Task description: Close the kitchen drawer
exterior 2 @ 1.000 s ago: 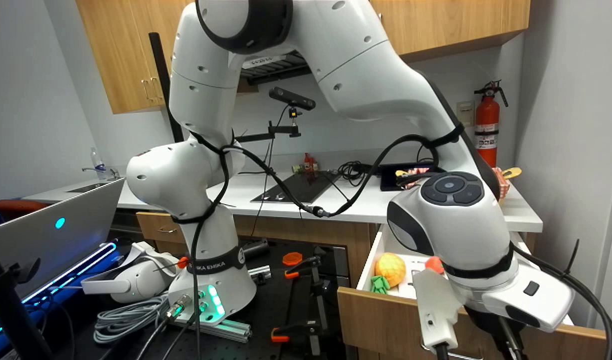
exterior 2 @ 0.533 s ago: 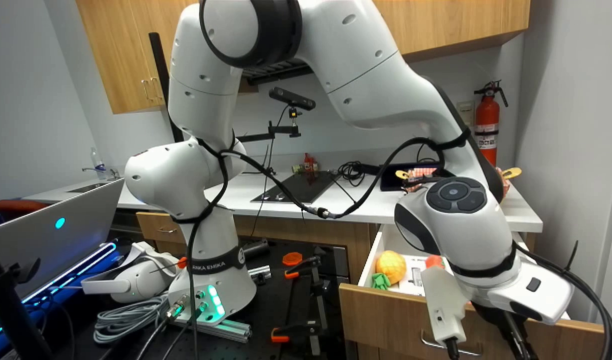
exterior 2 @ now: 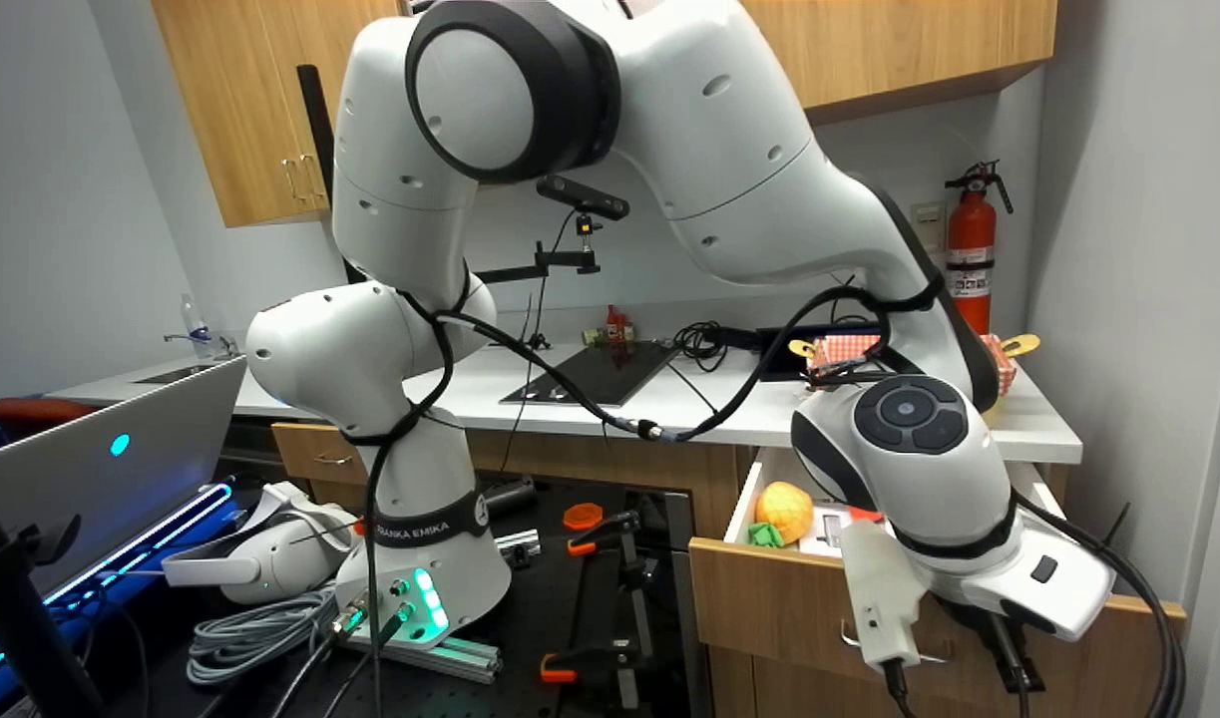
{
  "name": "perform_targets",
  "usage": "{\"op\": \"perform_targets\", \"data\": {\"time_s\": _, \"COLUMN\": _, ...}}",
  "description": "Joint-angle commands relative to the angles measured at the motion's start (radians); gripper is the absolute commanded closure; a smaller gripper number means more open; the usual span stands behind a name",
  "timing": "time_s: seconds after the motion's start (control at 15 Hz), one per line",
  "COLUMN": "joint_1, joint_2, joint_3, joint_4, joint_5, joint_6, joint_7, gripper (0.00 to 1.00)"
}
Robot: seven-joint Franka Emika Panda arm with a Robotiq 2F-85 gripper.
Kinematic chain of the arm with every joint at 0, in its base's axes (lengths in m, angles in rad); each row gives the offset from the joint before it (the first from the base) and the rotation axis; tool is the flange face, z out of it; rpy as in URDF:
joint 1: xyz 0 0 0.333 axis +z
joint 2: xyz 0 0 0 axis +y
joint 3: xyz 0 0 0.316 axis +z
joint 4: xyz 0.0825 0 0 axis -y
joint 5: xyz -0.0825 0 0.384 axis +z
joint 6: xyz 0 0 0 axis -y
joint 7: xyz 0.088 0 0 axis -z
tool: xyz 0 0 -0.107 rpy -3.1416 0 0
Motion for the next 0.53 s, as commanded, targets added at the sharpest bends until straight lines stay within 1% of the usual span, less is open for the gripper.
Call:
{"op": "perform_targets", "data": {"time_s": 0.0, "joint_1": -0.016, "joint_2": 0.085, "joint_3": 0.049, "joint_4": 0.043, "joint_5": 0.008, "joint_6": 0.032, "joint_7": -0.019, "gripper": 1.00}}
{"op": "perform_targets", "data": {"time_s": 0.13, "joint_1": -0.011, "joint_2": 0.125, "joint_3": 0.062, "joint_4": 0.055, "joint_5": 0.008, "joint_6": 0.037, "joint_7": -0.019, "gripper": 1.00}}
{"op": "perform_targets", "data": {"time_s": 0.47, "joint_1": 0.031, "joint_2": 0.231, "joint_3": 0.064, "joint_4": 0.097, "joint_5": -0.006, "joint_6": 0.044, "joint_7": -0.013, "gripper": 1.00}}
